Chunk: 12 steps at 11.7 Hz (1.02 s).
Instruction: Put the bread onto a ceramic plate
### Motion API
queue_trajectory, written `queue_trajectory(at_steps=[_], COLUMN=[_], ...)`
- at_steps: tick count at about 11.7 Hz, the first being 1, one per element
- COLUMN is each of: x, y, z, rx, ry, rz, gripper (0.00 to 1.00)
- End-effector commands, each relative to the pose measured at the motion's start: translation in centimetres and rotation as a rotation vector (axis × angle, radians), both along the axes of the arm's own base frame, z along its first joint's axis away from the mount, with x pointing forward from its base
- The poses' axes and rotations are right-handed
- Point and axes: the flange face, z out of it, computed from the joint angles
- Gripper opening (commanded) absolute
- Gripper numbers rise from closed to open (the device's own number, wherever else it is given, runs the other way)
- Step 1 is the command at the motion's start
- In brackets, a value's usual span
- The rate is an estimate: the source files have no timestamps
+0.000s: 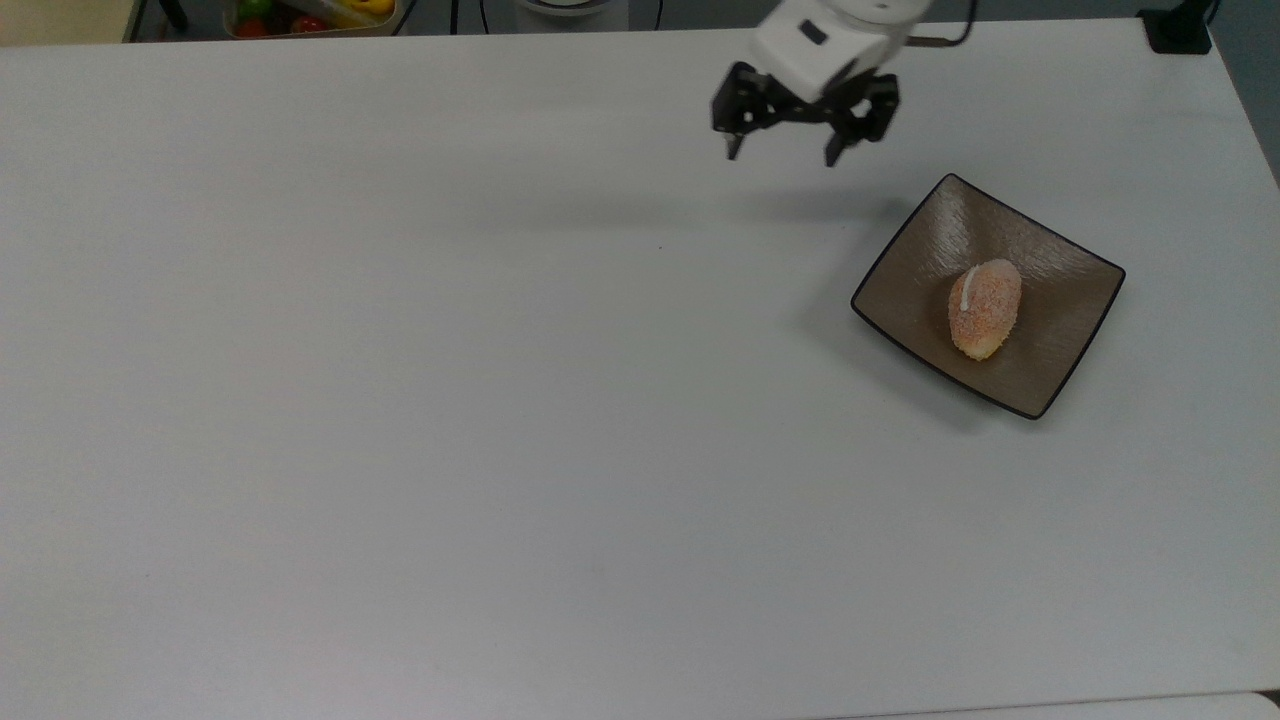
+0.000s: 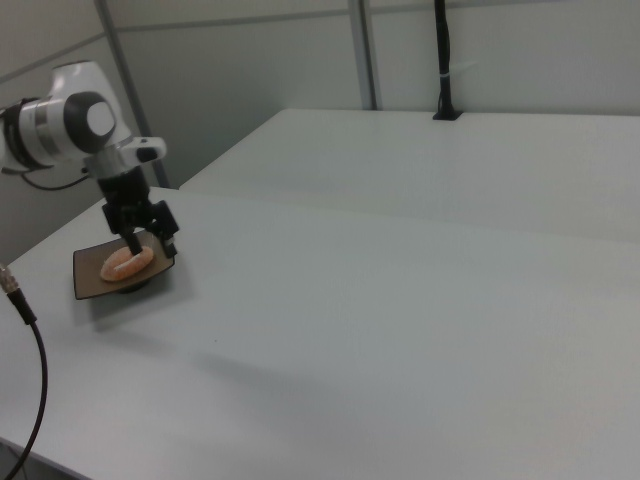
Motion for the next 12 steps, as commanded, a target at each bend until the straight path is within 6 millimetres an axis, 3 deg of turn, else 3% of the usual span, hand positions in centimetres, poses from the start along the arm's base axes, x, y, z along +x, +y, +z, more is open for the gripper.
queue_trajectory(at_steps=[1, 3, 6, 9, 12], x=[0.7, 1.4, 2.1, 3.0, 3.3], y=[-8.2, -13.1, -17.9, -20.2, -20.3], z=[4.0, 6.7, 8.2, 8.7, 8.5], rx=[0.067, 0.108, 0.115, 0.116, 0.112], ry=[0.001, -0.034, -0.058, -0.075, -0.082], rz=[-0.042, -0.085, -0.137, -0.13, -0.109], gripper=[1.0, 1.0, 1.0, 1.0, 1.0])
